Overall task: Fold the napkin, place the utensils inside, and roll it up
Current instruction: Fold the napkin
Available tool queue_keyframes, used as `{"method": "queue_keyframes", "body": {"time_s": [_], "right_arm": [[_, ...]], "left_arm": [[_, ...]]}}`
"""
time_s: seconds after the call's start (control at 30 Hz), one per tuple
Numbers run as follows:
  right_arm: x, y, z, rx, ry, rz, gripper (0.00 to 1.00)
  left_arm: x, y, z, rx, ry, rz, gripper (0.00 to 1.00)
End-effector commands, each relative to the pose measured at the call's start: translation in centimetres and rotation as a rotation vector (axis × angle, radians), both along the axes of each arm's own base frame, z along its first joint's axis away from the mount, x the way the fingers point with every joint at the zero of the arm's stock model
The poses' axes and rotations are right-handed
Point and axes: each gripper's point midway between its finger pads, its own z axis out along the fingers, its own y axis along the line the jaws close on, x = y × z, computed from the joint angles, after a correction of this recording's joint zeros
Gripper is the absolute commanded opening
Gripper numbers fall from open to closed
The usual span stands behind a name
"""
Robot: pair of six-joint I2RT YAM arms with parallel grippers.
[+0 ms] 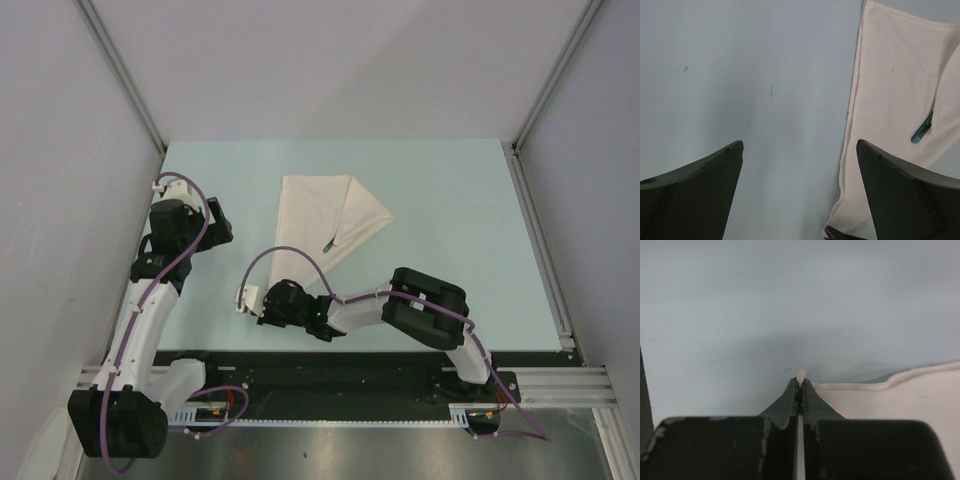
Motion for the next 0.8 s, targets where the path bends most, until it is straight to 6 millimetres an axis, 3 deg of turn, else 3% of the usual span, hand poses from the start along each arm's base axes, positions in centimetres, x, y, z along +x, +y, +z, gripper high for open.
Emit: {"method": "queue_keyframes", "body": {"time_s": [0.0,0.17,0.2,0.27,0.33,0.53,0.73,0.77], "right_arm": [[2.0,-1.4,3.0,0.099,0.084,-0.109,0.0],[5.5,-2.8,7.9,0.286,0.204,-0.223,0.0],[7.1,-3.8,8.3,0.31,0.218,-0.27,0.0],[8.0,-4.3,9.5,0.37,0.286,-0.277,0.0],[10.4,-6.1,10.5,0.425,0.301,-0.336,0.0],[16.0,-11.7,10.5,0.508,0.331,-0.513,0.0],[19.7,-16.6,9.5,0.532,0.319,-0.647,0.0],[20.1,-17.1,9.5,0.537,0.317,-0.66,0.0]], "left_arm": [[0.6,-0.1,2.0,-0.02,-0.054,0.004,1.0],[0.7,-0.1,1.8,-0.02,-0.048,0.004,1.0],[0.6,-0.1,1.8,-0.02,-0.048,0.004,1.0],[0.6,0.0,1.7,-0.018,-0.046,0.008,1.0],[0.7,0.0,1.7,-0.016,-0.045,0.007,1.0],[0.7,0.1,1.6,-0.015,-0.043,0.01,1.0],[0.7,0.1,1.4,-0.015,-0.035,0.01,1.0],[0.8,0.9,1.4,-0.014,-0.036,0.036,1.0]]}}
